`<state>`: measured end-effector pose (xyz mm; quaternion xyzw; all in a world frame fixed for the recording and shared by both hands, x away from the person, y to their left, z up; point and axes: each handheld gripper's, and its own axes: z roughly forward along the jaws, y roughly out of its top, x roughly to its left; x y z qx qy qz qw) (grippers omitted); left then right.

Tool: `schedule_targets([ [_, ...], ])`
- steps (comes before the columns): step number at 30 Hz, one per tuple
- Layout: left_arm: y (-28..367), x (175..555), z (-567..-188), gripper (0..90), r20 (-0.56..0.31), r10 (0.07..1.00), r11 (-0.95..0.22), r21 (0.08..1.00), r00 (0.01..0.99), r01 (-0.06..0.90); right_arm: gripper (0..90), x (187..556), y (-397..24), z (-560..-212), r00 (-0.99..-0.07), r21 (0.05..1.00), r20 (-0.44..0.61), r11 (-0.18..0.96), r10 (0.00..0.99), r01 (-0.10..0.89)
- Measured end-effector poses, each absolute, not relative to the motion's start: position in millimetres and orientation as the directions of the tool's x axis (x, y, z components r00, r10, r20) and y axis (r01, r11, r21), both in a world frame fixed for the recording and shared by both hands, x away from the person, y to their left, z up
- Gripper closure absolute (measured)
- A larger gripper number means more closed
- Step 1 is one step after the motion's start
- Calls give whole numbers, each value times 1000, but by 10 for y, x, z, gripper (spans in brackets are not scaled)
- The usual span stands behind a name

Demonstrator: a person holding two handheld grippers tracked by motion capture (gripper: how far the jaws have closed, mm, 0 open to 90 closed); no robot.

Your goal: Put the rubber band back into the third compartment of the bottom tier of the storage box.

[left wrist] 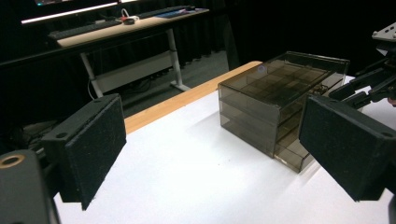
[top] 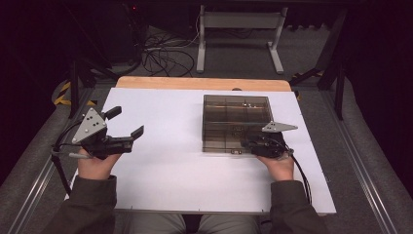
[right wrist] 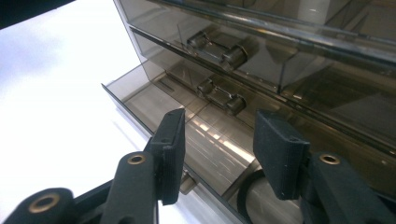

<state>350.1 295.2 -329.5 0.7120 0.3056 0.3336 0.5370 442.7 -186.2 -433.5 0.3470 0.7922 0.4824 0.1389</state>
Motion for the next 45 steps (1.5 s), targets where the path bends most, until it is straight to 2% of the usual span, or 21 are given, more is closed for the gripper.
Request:
schedule_targets([
  [16,2944,3498,-3297,83,142,792,-235,969,593,82,434,4381,-1831,-4203,-724,888,122,252,679,385],
  [22,2940,3502,-3299,84,146,792,-239,968,593,80,353,4370,-1792,-4149,-727,892,116,250,677,375],
  [34,2934,3497,-3299,84,144,791,-237,968,594,82,251,4340,-1764,-4035,-716,913,99,223,691,342],
  [45,2938,3498,-3298,84,146,793,-238,968,592,79,195,4333,-1764,-3965,-711,929,96,194,697,315],
])
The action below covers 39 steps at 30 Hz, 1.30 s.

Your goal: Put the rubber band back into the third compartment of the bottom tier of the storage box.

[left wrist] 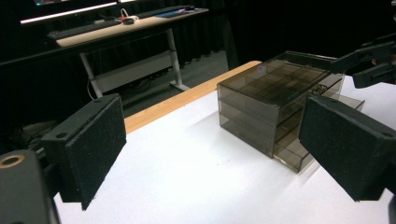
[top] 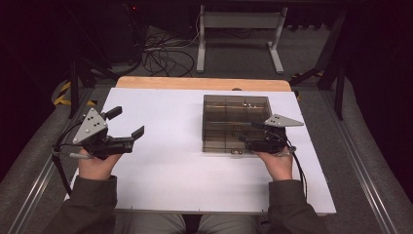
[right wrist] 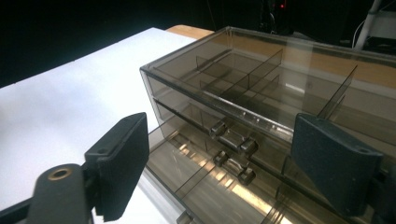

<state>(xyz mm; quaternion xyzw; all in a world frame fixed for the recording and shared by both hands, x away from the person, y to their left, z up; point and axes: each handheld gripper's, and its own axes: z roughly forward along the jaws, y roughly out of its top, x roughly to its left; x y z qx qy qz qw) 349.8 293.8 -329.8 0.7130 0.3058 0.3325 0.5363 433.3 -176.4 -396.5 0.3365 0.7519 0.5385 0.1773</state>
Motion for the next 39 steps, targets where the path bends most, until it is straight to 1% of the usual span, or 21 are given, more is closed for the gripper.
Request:
schedule_targets([
  [13,2944,3493,-3303,83,144,794,-237,968,590,84,161,4338,-1805,-3842,-707,949,98,148,700,277],
  [17,2952,3492,-3306,84,141,796,-232,969,589,82,135,4331,-1824,-3790,-703,953,100,135,705,271],
  [25,2966,3484,-3302,84,141,798,-231,970,586,81,111,4296,-1807,-3643,-710,964,81,127,699,235],
  [39,2979,3458,-3294,84,138,801,-228,970,583,83,70,4244,-1839,-3487,-720,976,69,102,691,191],
])
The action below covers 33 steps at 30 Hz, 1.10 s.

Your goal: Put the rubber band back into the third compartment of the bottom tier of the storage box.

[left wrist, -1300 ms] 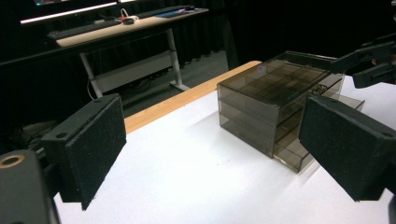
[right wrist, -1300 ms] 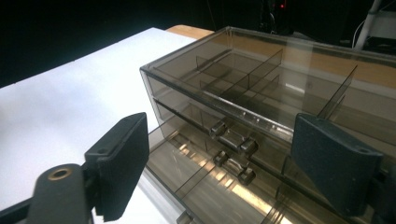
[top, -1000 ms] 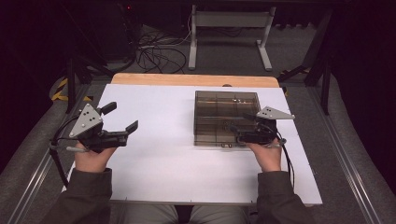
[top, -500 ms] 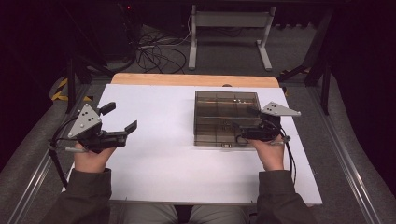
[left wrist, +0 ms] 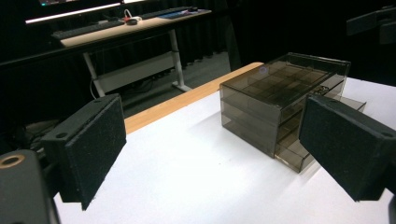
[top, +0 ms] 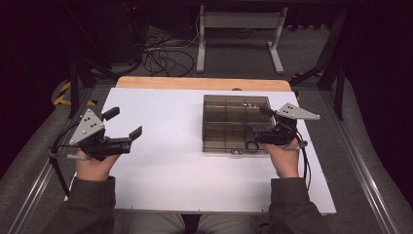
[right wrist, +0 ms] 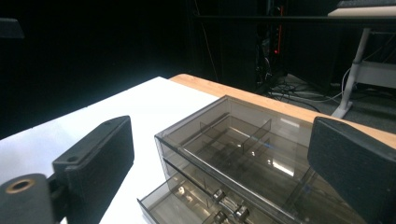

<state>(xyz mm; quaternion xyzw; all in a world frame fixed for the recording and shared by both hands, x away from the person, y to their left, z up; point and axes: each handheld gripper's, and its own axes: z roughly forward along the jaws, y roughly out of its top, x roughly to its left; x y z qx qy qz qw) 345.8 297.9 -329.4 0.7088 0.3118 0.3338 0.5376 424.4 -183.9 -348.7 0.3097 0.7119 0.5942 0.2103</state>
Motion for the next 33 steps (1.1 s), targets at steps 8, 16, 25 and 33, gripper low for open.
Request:
schedule_targets([
  [8,2998,3453,-3300,84,141,804,-231,969,578,85,49,4220,-1854,-3347,-722,982,45,100,691,157],
  [16,3035,3432,-3288,84,139,811,-222,972,568,79,26,4191,-1897,-3295,-725,986,51,81,687,147],
  [25,3070,3398,-3290,84,139,815,-222,972,562,82,5,4159,-1969,-3252,-724,989,61,57,687,138],
  [33,3092,3370,-3287,84,140,822,-224,971,552,88,0,4135,-2081,-3225,-727,992,69,33,683,125],
])
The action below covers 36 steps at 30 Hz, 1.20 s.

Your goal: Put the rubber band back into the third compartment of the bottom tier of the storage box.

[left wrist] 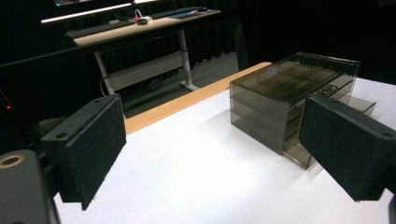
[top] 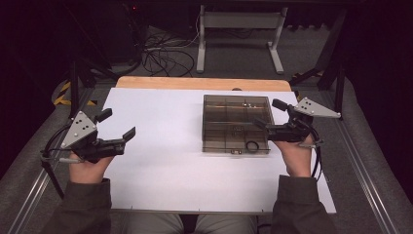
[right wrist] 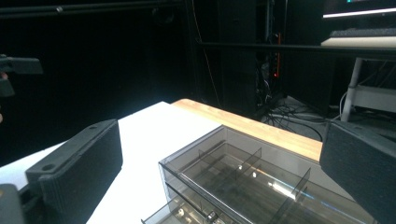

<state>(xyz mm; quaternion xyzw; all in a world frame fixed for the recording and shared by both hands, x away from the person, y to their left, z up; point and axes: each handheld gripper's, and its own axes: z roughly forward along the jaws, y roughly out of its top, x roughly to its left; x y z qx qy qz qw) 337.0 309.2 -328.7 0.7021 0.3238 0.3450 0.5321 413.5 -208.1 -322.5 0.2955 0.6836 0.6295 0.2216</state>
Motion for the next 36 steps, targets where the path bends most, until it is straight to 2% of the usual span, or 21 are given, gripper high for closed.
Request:
schedule_targets([
  [36,3157,3381,-3296,84,115,822,-196,977,558,88,0,4015,-2449,-3202,-661,996,81,-32,746,85],
])
